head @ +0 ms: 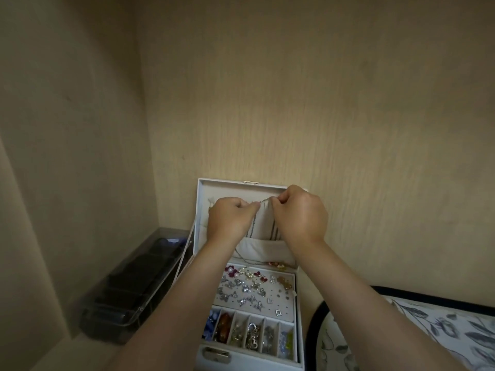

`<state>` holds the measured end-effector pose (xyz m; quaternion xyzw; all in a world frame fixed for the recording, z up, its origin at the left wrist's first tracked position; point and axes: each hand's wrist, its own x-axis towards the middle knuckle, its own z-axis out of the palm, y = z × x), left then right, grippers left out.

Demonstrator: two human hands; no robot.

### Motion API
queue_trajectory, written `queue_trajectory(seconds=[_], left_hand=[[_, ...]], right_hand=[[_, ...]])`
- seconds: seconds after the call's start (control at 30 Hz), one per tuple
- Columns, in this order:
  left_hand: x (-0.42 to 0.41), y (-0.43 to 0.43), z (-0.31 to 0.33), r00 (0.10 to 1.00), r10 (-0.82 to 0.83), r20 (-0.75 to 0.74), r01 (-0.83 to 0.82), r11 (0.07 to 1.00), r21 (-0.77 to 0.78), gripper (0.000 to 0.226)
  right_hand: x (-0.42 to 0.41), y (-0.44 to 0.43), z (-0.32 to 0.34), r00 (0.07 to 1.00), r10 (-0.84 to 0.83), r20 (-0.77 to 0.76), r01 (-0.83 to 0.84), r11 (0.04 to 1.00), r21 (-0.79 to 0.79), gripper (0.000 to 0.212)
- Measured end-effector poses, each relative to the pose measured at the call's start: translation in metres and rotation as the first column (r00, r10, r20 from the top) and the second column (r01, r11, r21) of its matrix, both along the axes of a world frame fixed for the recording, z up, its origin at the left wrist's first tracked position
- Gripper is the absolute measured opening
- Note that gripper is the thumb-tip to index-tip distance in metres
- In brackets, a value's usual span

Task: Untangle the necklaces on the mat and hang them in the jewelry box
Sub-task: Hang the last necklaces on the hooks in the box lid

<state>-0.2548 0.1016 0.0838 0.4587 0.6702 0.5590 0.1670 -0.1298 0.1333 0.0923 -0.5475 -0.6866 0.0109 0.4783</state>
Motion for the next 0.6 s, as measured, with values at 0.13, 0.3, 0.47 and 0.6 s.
queue_trajectory(seconds=[0.13, 0.3, 0.47, 0.6], left_hand=[[0.0, 0.001, -0.002, 1.0, 0.021, -0.004, -0.021, 0.999, -0.033, 0.04], [0.001, -0.006, -0.01, 0.998, -0.023, -0.057, 0.017, 0.995, -0.099, 0.033], [0.003, -0.028, -0.011, 0.962, -0.228, 0.147, 0.238, 0.97, -0.055, 0.022], [0.005, -0.047, -0.011, 0.919, -0.353, 0.176, 0.361, 0.932, -0.017, 0.017]], right_hand=[[-0.003, -0.003, 0.001, 0.996, -0.03, 0.083, 0.031, 0.999, -0.011, 0.017], [-0.001, -0.007, -0.008, 0.982, -0.008, 0.19, 0.026, 0.996, -0.089, 0.018], [0.009, -0.019, -0.02, 0.988, 0.149, 0.047, -0.133, 0.96, -0.248, 0.019], [0.014, -0.036, -0.019, 0.858, 0.336, -0.388, -0.496, 0.739, -0.457, 0.025]])
